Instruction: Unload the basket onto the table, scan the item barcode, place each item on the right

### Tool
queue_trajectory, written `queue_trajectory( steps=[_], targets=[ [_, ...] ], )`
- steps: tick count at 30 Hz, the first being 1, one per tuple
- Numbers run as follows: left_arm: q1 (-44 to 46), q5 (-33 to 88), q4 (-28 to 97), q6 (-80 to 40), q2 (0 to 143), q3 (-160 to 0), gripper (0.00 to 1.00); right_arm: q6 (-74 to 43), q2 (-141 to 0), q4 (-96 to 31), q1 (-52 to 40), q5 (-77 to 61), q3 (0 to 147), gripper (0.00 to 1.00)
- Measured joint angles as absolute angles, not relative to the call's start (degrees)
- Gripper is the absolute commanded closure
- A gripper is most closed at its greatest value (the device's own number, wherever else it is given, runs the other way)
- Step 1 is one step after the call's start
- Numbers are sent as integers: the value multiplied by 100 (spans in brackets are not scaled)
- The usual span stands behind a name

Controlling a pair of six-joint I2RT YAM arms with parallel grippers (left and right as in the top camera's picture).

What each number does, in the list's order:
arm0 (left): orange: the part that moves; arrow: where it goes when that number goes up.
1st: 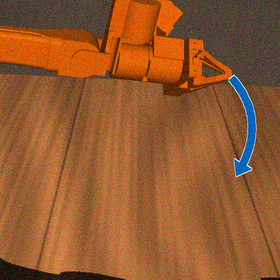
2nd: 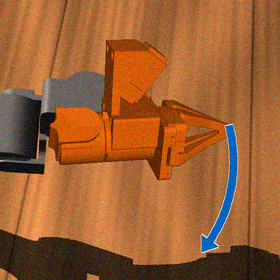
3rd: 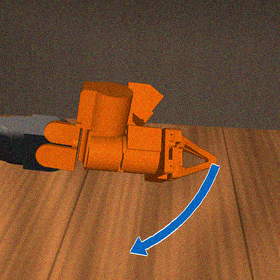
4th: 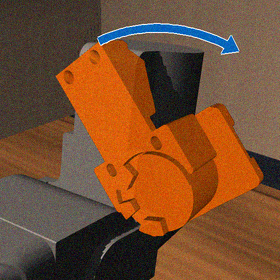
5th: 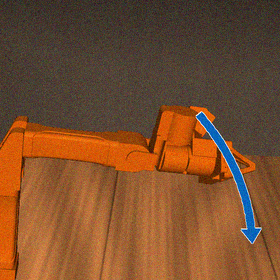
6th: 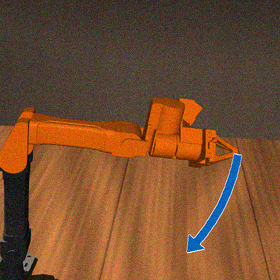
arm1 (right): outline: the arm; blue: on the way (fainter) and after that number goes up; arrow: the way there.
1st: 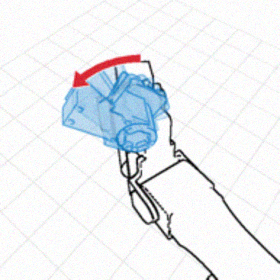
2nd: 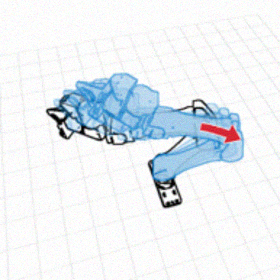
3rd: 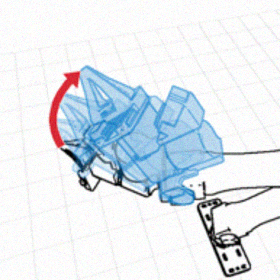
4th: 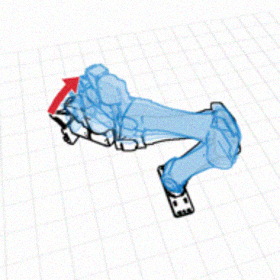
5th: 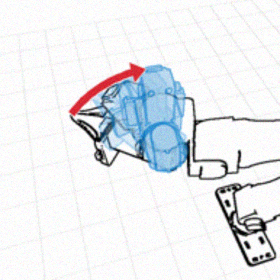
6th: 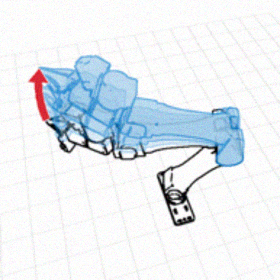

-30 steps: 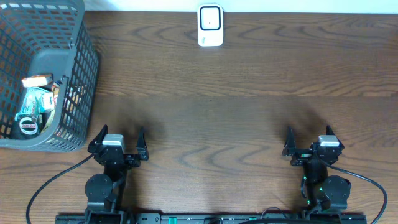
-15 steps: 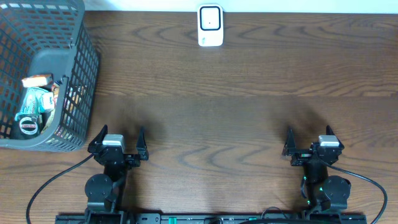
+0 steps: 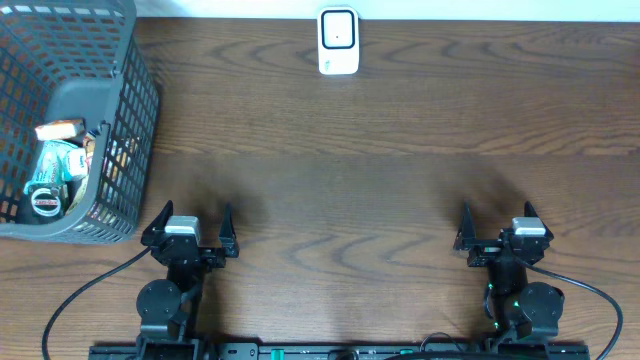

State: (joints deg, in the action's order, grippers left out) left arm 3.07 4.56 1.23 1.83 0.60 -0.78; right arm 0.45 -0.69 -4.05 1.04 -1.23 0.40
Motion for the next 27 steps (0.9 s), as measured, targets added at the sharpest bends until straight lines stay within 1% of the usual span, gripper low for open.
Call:
queue_trajectory(
  steps=[8,16,21,27],
  targets=[
    [307,462,115,178,60,-78,2,45,-69,-405,106,-123,40,1],
    [307,823,32,-49,60,-78,2,45,-69,-405,106,-123,40,1],
    [307,1527,-58,-368,60,-78,2,45,-69,-405,106,-123,40,1],
    [309,2062,-108,-834,60,-78,2,45,-69,-405,104,-123,40,1]
  ],
)
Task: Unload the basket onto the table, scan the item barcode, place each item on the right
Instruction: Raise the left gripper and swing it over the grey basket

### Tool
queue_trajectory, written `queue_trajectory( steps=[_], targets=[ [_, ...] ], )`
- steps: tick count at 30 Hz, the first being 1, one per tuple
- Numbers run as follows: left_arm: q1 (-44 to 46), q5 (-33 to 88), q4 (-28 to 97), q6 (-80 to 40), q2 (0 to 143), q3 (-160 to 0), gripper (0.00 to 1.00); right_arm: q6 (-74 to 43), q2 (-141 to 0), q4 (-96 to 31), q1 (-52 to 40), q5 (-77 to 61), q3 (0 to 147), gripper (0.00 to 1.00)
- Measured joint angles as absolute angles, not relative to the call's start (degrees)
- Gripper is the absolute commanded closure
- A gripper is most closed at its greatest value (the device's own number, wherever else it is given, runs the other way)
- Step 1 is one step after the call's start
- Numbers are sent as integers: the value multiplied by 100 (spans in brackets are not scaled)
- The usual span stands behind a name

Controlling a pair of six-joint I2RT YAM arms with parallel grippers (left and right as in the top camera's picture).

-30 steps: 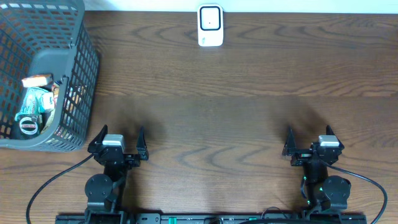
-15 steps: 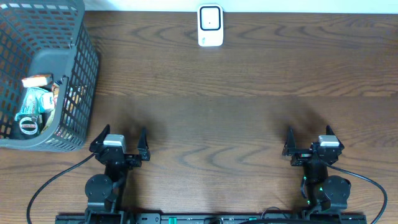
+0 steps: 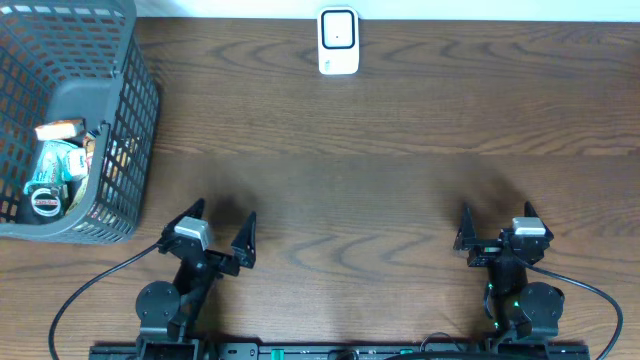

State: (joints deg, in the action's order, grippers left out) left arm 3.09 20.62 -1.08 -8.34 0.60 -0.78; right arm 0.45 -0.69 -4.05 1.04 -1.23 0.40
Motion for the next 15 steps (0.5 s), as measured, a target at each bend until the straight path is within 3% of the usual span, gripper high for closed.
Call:
queue_trajectory(
  steps=[15],
  targets=[
    [311,2128,-596,-1291,60,-51,2,45,-69,-405,106,-123,40,1]
  ],
)
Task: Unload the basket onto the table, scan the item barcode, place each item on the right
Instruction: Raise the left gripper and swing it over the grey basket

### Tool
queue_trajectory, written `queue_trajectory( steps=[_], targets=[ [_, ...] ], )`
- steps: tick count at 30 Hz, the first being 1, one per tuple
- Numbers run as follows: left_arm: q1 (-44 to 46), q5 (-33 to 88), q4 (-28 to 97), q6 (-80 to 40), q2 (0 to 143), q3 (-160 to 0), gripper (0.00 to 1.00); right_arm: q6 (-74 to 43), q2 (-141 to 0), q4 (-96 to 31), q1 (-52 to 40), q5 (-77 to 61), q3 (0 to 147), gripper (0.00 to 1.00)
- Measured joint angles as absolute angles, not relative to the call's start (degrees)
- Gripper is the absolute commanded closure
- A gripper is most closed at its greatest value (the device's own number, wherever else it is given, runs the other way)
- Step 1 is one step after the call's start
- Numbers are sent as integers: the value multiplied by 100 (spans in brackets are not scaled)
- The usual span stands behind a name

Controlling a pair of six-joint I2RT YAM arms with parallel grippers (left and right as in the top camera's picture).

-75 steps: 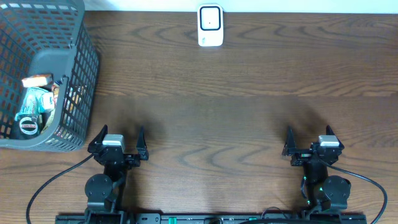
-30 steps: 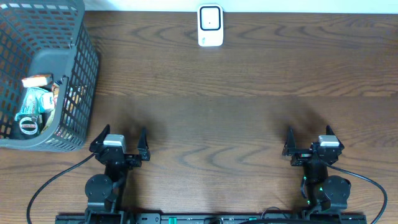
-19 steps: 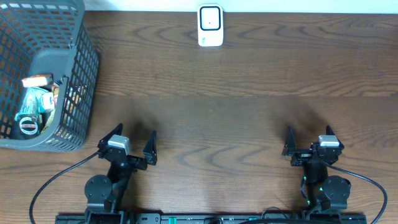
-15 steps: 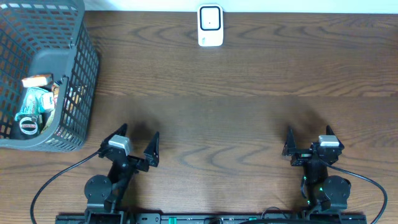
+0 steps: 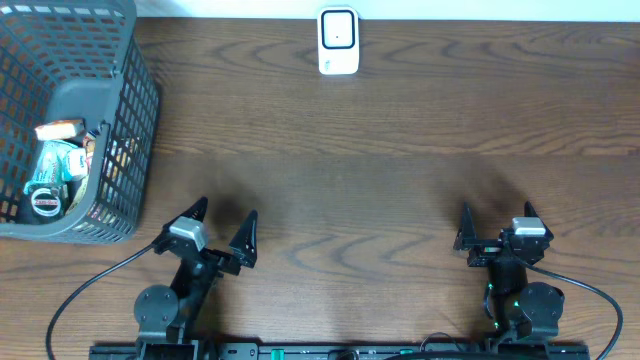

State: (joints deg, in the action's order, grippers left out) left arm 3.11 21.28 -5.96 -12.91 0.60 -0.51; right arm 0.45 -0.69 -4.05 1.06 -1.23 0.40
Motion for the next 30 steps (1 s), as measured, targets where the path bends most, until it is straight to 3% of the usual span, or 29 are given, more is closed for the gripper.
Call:
queue_trajectory(
  steps=[9,17,25,30],
  targets=[
    [311,2067,-2051,-1946,58,-45,3,43,-69,-405,106,-123,40,1],
    [311,2064,-2189,-2250,248,-926,3,43,-69,-405,104,-123,40,1],
    [311,2064,-2084,-2268,1774,-2724,2,45,-69,-405,106,-123,40,1],
    [311,2067,-1262,-1852,3118,-4080,2,45,-69,-403,106,-123,40,1]
  ],
)
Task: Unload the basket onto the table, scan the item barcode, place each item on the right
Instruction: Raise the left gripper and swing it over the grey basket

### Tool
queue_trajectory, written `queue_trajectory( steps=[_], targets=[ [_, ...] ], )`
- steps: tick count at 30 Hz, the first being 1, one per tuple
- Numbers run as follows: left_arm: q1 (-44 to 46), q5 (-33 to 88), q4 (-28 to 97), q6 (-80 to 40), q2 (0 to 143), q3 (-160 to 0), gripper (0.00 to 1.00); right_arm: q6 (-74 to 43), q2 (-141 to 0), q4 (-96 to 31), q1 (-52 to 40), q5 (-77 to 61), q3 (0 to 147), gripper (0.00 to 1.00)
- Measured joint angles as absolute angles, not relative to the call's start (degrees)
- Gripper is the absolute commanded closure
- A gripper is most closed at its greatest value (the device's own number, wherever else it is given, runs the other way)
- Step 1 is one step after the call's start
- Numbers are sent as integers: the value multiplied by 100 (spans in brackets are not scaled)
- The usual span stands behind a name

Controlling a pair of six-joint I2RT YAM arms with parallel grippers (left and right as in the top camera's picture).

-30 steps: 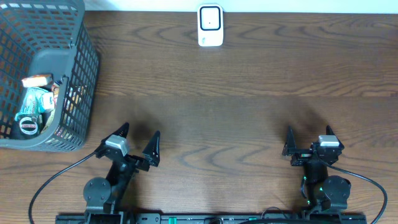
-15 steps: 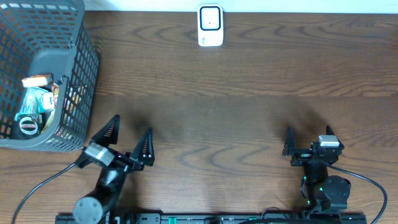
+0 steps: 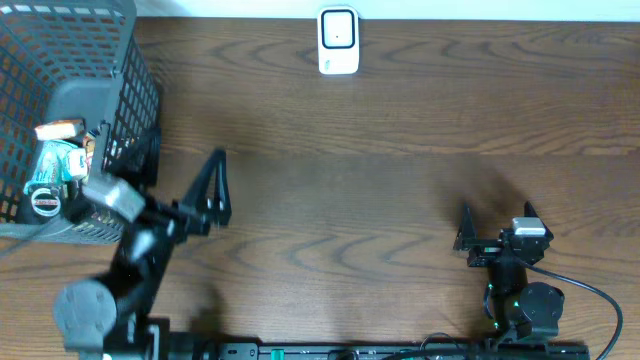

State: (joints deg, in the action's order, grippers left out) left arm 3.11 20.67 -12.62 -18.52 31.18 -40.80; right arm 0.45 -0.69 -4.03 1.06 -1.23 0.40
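The white barcode scanner (image 3: 338,41) stands at the far edge of the table, in the middle. Several packaged items (image 3: 55,160) lie in the grey mesh basket (image 3: 130,60) at the far left. My left gripper (image 3: 180,170) is raised beside the basket's right wall, open and empty; one finger (image 3: 214,185) points up the table, the other overlaps the basket's wall. My right gripper (image 3: 495,225) rests low at the near right, open and empty.
The brown wooden table (image 3: 400,150) spreads between the scanner and the arms. The left arm's base and cable (image 3: 85,310) fill the near left corner. The right arm's cable (image 3: 600,300) loops at the near right.
My left arm has risen and swung left and further up the table, from near the front edge to the basket's right wall. Its gripper is still open. The right arm has not moved.
Both grippers first rested open near the front edge. The left gripper then turned slightly and opened wider at the same spot and stayed so. Now it is raised next to the basket. The right arm, scanner and basket kept their places throughout.
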Motion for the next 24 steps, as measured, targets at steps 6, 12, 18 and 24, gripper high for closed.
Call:
queue_trajectory(
  steps=[6,12,18,24],
  targets=[
    [183,1645,-27,-733,4600,-5959,3,45,-69,-405,104,-123,40,1],
    [-412,163,543,276,5443,-7489,2,45,-69,-405,106,-123,40,1],
    [-1483,-746,1710,1369,5942,-8237,2,45,-69,-405,106,-123,40,1],
    [-2823,-1011,2609,1678,6687,-8906,3,45,-69,-405,106,-123,40,1]
  ],
)
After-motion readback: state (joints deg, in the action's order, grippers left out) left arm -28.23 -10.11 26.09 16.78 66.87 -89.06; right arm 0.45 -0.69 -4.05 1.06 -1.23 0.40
